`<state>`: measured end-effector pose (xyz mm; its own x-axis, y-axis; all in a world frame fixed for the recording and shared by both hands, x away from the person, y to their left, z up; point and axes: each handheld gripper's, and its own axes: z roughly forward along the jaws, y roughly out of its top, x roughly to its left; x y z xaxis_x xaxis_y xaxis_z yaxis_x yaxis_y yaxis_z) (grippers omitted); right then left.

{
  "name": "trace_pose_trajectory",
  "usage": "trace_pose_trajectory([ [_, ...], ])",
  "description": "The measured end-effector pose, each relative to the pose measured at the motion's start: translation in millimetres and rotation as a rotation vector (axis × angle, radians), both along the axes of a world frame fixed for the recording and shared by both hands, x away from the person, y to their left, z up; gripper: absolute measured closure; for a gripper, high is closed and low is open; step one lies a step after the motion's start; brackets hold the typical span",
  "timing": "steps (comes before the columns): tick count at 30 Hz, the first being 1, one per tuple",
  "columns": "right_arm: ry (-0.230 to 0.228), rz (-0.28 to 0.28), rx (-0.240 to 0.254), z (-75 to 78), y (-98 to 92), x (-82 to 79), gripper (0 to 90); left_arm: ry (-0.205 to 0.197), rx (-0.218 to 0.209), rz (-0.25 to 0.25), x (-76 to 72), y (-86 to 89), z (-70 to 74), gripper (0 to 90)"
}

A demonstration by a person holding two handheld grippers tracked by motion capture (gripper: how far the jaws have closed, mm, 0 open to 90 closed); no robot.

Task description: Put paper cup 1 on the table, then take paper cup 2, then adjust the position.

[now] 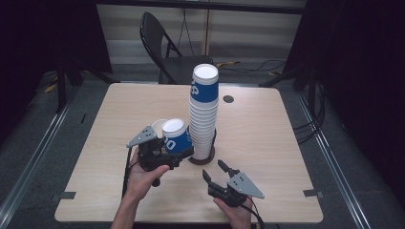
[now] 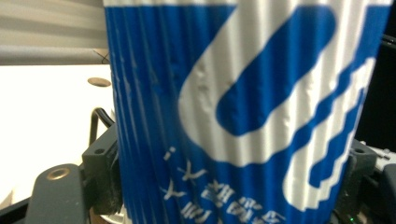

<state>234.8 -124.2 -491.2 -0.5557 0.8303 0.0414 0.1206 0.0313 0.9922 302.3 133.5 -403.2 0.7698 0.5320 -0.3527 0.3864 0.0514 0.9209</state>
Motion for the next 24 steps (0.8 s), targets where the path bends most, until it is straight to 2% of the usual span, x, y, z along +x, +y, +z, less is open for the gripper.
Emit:
trace_pose_trajectory([
  [6,-0.023,0.036,0.019,4.4,4.5,-3.3,36.9,0.044,-0.018,-0.05,-6.2,-10.0,-12.0,19.4],
  [8,-0.025,0.046,0.021,5.0,6.4,-3.9,37.3,0.068,-0.026,-0.056,-8.0,-14.1,-17.9,19.4],
  [10,-0.028,0.059,0.026,5.1,8.1,-4.1,38.5,0.088,-0.016,-0.061,-8.9,-16.6,-23.6,19.4],
  [15,-0.045,0.07,0.031,4.8,12.3,-5.9,40.3,0.143,-0.055,-0.061,-11.6,-19.9,-34.2,19.4],
  [19,-0.06,0.074,0.032,5.1,15.0,-7.2,41.1,0.172,-0.076,-0.067,-13.2,-21.2,-41.6,19.4],
  [21,-0.072,0.081,0.035,5.0,15.6,-7.2,41.1,0.16,-0.064,-0.078,-14.9,-21.7,-44.2,19.3],
  [24,-0.084,0.095,0.043,4.6,17.1,-8.2,41.2,0.188,-0.098,-0.082,-15.5,-21.4,-46.6,19.4],
])
